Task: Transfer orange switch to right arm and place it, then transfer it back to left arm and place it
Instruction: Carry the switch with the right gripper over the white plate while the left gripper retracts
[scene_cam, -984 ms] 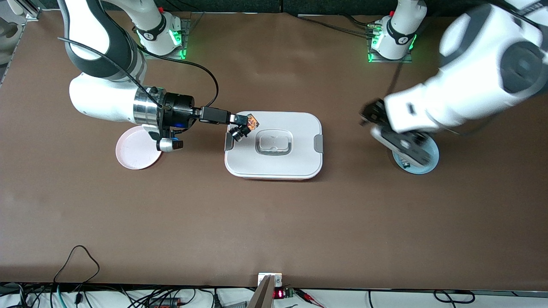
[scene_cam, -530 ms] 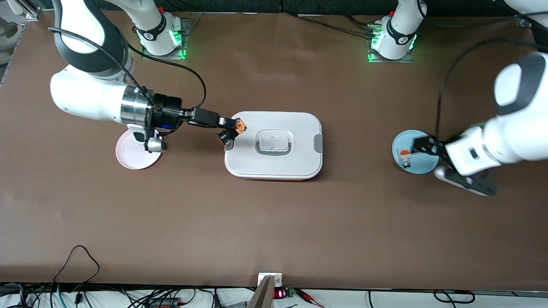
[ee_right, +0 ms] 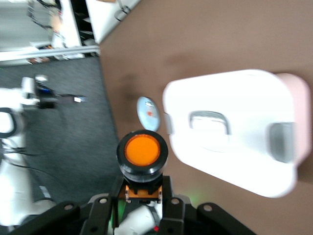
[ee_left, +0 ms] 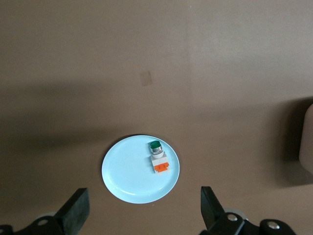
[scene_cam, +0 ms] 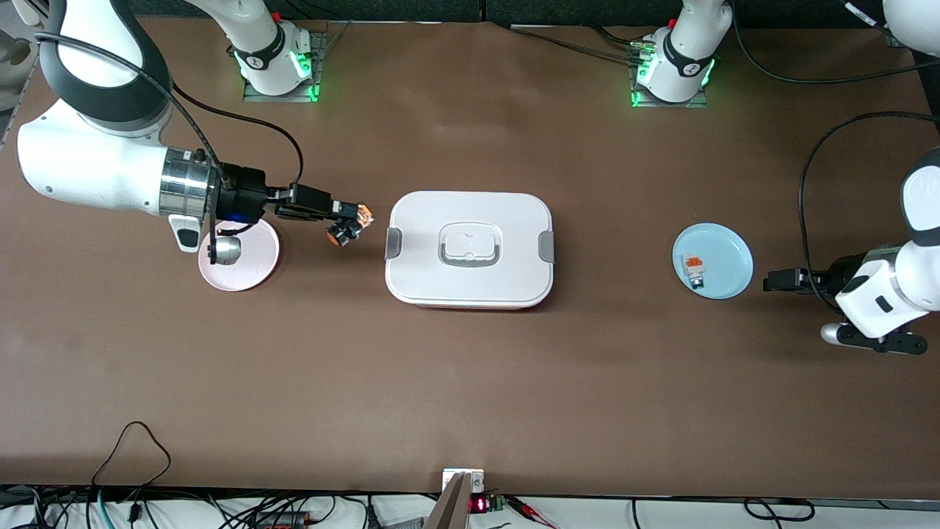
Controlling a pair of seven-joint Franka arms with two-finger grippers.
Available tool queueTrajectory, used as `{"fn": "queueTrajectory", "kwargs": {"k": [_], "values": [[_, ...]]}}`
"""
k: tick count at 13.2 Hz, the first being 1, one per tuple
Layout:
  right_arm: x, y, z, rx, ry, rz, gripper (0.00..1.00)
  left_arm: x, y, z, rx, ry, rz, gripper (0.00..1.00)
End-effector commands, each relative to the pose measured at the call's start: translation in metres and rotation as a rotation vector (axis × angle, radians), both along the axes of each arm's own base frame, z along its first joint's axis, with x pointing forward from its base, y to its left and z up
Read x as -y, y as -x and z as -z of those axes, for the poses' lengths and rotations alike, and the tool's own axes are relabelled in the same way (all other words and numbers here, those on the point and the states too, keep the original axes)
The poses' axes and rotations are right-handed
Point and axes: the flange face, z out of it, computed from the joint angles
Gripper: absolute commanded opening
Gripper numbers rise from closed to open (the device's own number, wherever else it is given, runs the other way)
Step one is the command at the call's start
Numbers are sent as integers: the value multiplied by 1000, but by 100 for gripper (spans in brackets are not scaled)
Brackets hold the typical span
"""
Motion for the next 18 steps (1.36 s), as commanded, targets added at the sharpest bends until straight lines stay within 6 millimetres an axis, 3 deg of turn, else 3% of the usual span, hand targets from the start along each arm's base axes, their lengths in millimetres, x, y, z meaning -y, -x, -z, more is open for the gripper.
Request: {"fn": "queueTrajectory", "kwargs": {"k": [1,5,8,10,12,16,18], "values": [[25,8,-1,20,85,-92,23,5,30,-60,0,-46,-2,100],[74,14,17,67,316,-272,19,11,63,-117,3,-64,-4,100],[100,13,32,163,468,-456,18,51,91,-144,29,-86,27,100],[110,14,39,184,555,-545,18,60,113,-145,38,-108,16,100],[117,14,45,214,619,-647,18,57,133,-141,62,-99,19,100],[139,16,65,274,740,-940,18,22,128,-132,117,-59,109,100],[150,14,77,317,745,-1045,18,19,138,-132,120,-63,104,100]]}}
